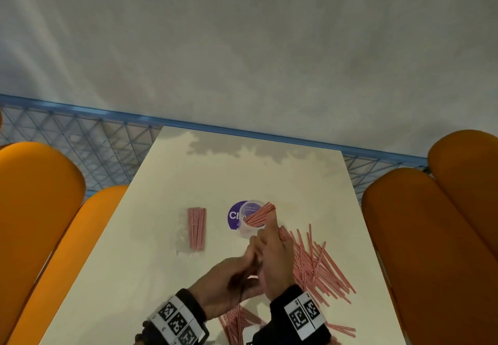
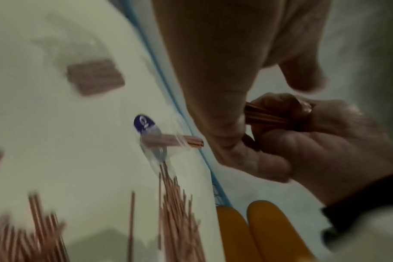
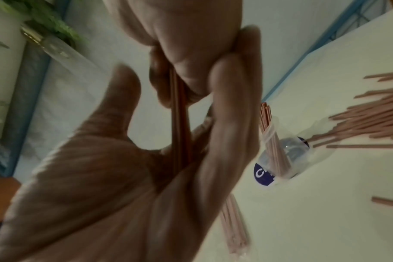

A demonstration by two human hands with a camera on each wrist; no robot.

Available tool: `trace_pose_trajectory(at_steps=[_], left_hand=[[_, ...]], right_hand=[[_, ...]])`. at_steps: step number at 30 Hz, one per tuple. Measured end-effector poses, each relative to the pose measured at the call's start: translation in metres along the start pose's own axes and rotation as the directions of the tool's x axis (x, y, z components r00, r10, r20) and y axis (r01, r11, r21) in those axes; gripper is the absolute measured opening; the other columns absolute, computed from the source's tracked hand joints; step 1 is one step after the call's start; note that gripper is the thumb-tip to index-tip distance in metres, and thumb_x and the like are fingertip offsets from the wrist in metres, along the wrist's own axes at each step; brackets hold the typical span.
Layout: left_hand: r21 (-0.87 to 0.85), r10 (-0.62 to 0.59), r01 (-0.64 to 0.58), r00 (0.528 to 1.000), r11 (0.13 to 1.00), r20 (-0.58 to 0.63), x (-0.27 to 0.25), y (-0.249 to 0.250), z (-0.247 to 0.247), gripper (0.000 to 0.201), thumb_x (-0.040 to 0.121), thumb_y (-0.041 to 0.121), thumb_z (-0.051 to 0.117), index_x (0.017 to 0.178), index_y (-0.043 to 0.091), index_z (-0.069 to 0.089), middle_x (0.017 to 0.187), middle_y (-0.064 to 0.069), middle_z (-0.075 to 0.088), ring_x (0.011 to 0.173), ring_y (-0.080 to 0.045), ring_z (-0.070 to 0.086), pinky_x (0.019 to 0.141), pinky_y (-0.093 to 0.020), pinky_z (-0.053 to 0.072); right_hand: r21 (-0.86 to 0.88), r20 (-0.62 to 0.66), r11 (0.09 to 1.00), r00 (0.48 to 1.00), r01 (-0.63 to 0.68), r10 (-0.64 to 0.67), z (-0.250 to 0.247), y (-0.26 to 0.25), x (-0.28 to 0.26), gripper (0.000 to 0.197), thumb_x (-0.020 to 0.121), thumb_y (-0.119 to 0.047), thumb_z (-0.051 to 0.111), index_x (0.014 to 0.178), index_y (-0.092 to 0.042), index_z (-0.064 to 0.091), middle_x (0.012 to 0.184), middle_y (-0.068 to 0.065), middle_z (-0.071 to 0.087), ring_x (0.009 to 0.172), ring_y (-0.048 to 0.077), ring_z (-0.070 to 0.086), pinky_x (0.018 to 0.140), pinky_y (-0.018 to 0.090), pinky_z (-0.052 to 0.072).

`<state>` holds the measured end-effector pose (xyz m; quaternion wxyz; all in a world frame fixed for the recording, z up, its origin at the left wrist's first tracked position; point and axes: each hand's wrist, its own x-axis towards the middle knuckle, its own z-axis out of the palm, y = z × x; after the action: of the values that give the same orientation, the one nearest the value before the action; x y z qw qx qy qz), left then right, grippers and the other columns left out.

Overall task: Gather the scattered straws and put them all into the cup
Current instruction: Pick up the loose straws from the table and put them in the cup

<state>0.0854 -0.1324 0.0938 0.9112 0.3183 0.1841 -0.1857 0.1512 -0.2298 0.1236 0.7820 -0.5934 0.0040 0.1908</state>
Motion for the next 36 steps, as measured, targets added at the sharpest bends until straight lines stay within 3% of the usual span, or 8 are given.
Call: trace_pose_trajectory(at_steps=[3,8,12,17,20,24,28,36], left_hand=[[0.429,-0.071,0.058,0.997,0.901,0.014,-0.003,0.008,-0.011,0.029,0.079,0.031,0.079,0.065,0.017,0.059,0.053,-0.001,0.045,0.043,-0.012,0.037,0.046,-0.023,0.033],[0.927,0.162,0.102,0.972,0.362,-0.170,-0.001,0.025,-0.010,0.044,0.088,0.027,0.062,0.053,0.021,0.035,0.042,0.009,0.032,0.037,-0.008,0.026,0.045,-0.020,0.027],[0.994,0.279,0.079,0.955,0.080,-0.099,0.016,0.028,-0.008,0.040,0.085,0.022,0.053,0.048,0.017,0.039,0.042,0.002,0.036,0.039,-0.012,0.029,0.048,-0.028,0.029],[0.999,0.334,0.045,0.941,0.026,-0.051,0.042,0.040,-0.007,0.031,0.085,0.022,0.054,0.054,0.018,0.048,0.049,0.005,0.047,0.049,-0.017,0.045,0.052,-0.028,0.036],[0.996,0.404,0.087,0.912,-0.022,-0.071,0.067,0.057,-0.008,0.023,0.081,0.043,0.069,0.086,0.027,0.054,0.086,0.009,0.059,0.078,-0.013,0.056,0.071,-0.026,0.045],[0.956,0.473,0.256,0.866,-0.142,-0.162,0.110,0.071,-0.020,0.099,0.064,0.060,0.077,0.144,0.025,0.030,0.144,0.003,0.041,0.130,-0.021,0.043,0.107,-0.049,0.035],[0.934,0.415,0.300,0.888,-0.194,-0.199,0.134,0.065,-0.019,0.103,0.070,0.050,0.077,0.150,0.020,0.020,0.152,0.000,0.034,0.137,-0.024,0.036,0.111,-0.047,0.030],[0.950,0.410,0.260,0.896,-0.171,-0.171,0.128,0.064,-0.021,0.098,0.074,0.044,0.077,0.150,0.018,0.022,0.152,-0.003,0.035,0.136,-0.026,0.038,0.108,-0.050,0.032]], right_hand=[[-0.217,0.070,0.976,0.997,-0.024,0.040,-0.010,0.000,0.000,0.057,0.093,-0.051,0.052,0.052,-0.011,0.046,0.052,0.008,0.046,0.054,0.022,0.046,0.061,0.037,0.045],[-0.374,0.044,0.928,0.999,0.004,0.013,-0.032,-0.009,0.015,0.037,0.095,-0.034,0.055,0.072,-0.006,0.061,0.074,0.008,0.059,0.065,0.019,0.057,0.066,0.034,0.055],[-0.786,0.277,0.548,0.956,0.285,-0.101,-0.028,-0.008,0.020,0.051,0.100,-0.042,0.041,0.062,-0.009,0.050,0.058,0.007,0.052,0.051,0.013,0.041,0.053,0.025,0.038],[-0.902,0.321,0.322,0.945,0.287,0.058,-0.040,-0.018,0.054,0.052,0.094,-0.053,0.046,0.053,-0.021,0.040,0.051,-0.003,0.040,0.051,0.010,0.034,0.052,0.022,0.031],[-0.955,0.246,0.168,0.969,0.243,-0.005,-0.041,-0.030,0.082,0.046,0.096,-0.053,0.037,0.065,-0.023,0.052,0.061,-0.006,0.052,0.058,0.014,0.046,0.054,0.024,0.039],[-0.983,0.175,-0.092,0.970,0.161,-0.170,-0.040,-0.038,0.121,0.040,0.100,-0.047,0.034,0.081,-0.018,0.054,0.077,0.001,0.061,0.072,0.025,0.061,0.063,0.034,0.046],[-0.890,0.245,-0.377,0.966,0.257,0.080,-0.035,-0.005,0.135,0.023,0.099,-0.031,0.042,0.112,-0.015,0.054,0.106,0.006,0.063,0.095,0.027,0.063,0.072,0.035,0.049],[-0.954,0.241,-0.203,0.968,0.223,-0.071,-0.039,-0.015,0.105,0.013,0.094,-0.024,0.045,0.101,-0.017,0.054,0.096,0.003,0.060,0.085,0.026,0.060,0.070,0.037,0.050]])
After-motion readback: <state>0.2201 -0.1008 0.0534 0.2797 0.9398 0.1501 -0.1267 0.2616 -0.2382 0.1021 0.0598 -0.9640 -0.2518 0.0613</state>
